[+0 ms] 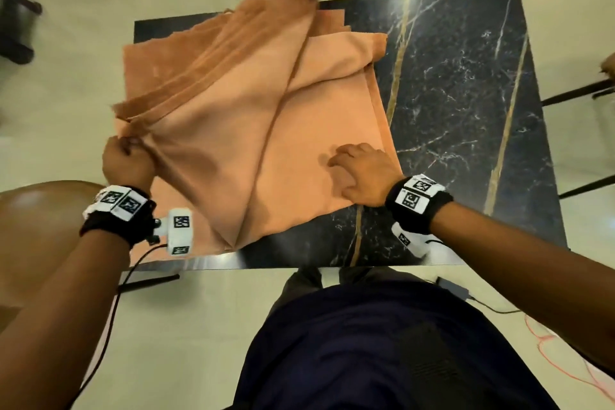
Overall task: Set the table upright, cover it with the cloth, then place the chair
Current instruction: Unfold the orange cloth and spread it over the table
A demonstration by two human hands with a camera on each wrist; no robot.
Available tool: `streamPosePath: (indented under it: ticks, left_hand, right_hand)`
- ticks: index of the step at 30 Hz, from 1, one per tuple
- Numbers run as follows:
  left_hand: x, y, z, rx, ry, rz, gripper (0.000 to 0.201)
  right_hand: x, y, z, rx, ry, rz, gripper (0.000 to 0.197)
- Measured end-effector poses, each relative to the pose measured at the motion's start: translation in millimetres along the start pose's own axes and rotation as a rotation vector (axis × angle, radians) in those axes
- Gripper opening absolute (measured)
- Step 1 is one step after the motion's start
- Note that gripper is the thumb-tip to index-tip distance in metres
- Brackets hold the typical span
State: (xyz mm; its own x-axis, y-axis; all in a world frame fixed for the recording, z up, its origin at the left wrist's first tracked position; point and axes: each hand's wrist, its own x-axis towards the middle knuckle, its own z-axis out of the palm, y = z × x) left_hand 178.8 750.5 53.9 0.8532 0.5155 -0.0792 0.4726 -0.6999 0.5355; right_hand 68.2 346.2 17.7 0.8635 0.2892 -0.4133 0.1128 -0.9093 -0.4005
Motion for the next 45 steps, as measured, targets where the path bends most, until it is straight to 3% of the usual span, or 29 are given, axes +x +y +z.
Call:
streamPosePath:
  ticks: [4,5,7,9,11,14,18,19,21,23,25,27,30,33,35,38,41,43,45]
  left_hand:
    - [-0.5,-41.7,-27.3,0.029,0.173,-0.2,0.012]
    - [-4.9,-54.9,-29.4,0.096,0.157,-0.224,0.016]
    - [-21.9,-72.2,-29.6,0.214,-0.031,-0.182,0.047]
    - [-32.1,-79.0,-21.1,0.184,0.008,-0.098,0.061]
    - [-46.9,-75.0,-4.0,0.205,0.074,0.186,0.061]
    - [-80.4,-37.8,18.3,0.376,-0.163,0.579,0.062]
    - [-88.5,-10.9,43.8,0.476,-0.419,0.639,0.066]
    - [-90.4,-3.8,49.6,0.475,-0.457,0.655,0.066]
    - [-93.3,8.1,60.2,0.486,-0.503,0.701,0.065]
    - [-95.1,19.1,67.3,0.519,-0.51,0.754,0.066]
    - [-96.1,31.6,73.4,0.54,-0.531,0.733,0.065]
    - [-95.7,41.6,80.2,0.53,-0.577,0.705,0.072]
    - [-102.6,53.8,88.2,0.509,-0.685,0.763,0.083]
    - [-123.7,65.9,91.4,0.676,-0.765,0.855,0.094]
    - [-137.0,67.9,94.4,0.753,-0.803,0.894,0.103]
    - [-146.1,65.8,100.9,0.785,-0.934,0.901,0.109]
    - [-146.0,66.0,102.2,0.908,-0.992,0.958,0.121]
    - [-141.2,66.4,101.5,0.947,-0.957,1.027,0.117]
    - [-136.3,64.6,98.8,0.901,-0.868,1.133,0.094]
  right_hand:
    - [18.8,-46.2,14.5,-0.104,-0.205,-0.16,0.076]
    - [21.3,-57.2,19.9,-0.166,-0.225,-0.201,0.077]
    - [24.4,-71.6,29.1,-0.281,-0.22,-0.242,0.078]
    - [26.7,-78.5,35.6,-0.31,-0.192,-0.229,0.075]
    - [28.6,-79.0,39.2,-0.299,-0.176,-0.207,0.071]
    - [24.3,-73.6,33.5,-0.25,-0.144,-0.153,0.061]
    - [14.4,-38.9,6.0,-0.193,-0.098,-0.004,0.021]
    - [13.1,-22.5,-1.7,-0.191,-0.075,0.041,0.022]
    - [9.9,16.0,-22.4,-0.234,0.0,0.139,0.043]
    - [8.9,62.3,-47.5,-0.306,0.034,0.314,0.053]
    - [8.7,103.8,-74.4,-0.362,0.046,0.542,0.041]
    - [4.6,127.8,-93.4,-0.338,0.065,0.638,0.031]
    - [3.1,121.8,-95.3,-0.201,0.083,0.544,0.035]
    - [2.7,96.4,-71.5,-0.063,0.035,0.334,0.03]
    - [-1.2,88.9,-49.9,-0.007,0.082,0.233,0.031]
    - [-6.0,97.2,-31.4,0.078,0.193,0.192,0.036]
    - [-10.0,106.1,-27.0,0.138,0.159,0.177,0.04]
    - [-11.3,108.9,-27.0,0.17,0.139,0.181,0.041]
    - [-12.9,110.3,-26.8,0.171,0.13,0.18,0.043]
